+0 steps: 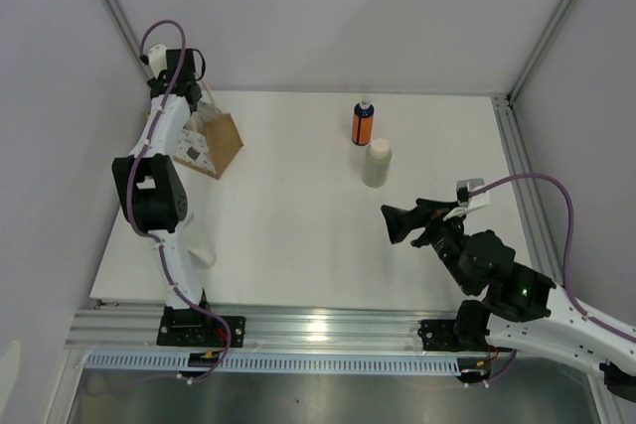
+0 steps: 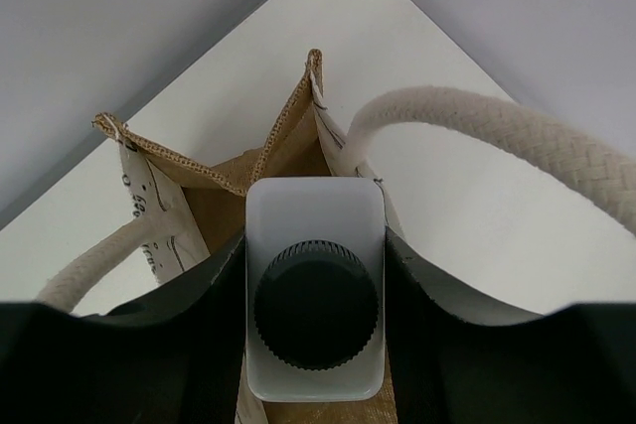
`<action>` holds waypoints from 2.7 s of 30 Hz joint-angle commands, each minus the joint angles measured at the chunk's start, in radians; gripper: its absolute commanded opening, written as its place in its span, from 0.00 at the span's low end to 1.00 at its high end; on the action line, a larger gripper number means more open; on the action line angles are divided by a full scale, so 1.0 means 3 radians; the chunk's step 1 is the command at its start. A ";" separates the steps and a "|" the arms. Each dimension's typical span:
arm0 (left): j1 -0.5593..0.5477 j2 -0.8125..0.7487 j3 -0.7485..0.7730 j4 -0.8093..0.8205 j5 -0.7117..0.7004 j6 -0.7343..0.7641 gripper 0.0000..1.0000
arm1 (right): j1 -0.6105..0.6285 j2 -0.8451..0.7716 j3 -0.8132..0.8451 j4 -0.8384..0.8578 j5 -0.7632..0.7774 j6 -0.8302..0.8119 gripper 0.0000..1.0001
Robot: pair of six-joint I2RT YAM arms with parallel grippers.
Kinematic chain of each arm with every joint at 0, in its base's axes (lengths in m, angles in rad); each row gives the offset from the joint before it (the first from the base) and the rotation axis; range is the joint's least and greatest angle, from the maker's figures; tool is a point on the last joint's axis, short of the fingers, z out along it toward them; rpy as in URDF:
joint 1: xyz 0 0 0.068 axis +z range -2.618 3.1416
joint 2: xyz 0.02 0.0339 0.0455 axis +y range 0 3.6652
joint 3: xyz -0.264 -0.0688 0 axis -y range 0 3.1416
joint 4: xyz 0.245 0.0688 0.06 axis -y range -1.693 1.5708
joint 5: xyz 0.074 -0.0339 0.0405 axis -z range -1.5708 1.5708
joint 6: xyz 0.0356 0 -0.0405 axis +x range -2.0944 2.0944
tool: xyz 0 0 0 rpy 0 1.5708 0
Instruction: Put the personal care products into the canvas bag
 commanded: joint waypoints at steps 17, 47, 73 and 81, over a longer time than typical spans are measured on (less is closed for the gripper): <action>0.0039 -0.0258 0.0011 0.0309 0.0084 -0.0019 0.73 | 0.0021 -0.0118 0.0056 0.0075 0.0035 0.0047 0.98; -0.0028 -0.3120 -0.2062 -0.0520 0.2074 0.0640 0.89 | 0.0016 0.0388 0.0127 0.0193 0.0077 -0.0229 0.99; -0.2876 -0.1287 -0.1948 0.1454 0.1439 0.0594 0.99 | -0.0077 -0.0067 -0.0026 0.0208 0.0281 -0.0331 0.97; -0.3004 -0.0565 -0.1125 0.1567 0.1297 0.0676 0.99 | -0.0071 -0.0108 0.0020 0.0137 0.0286 -0.0311 0.97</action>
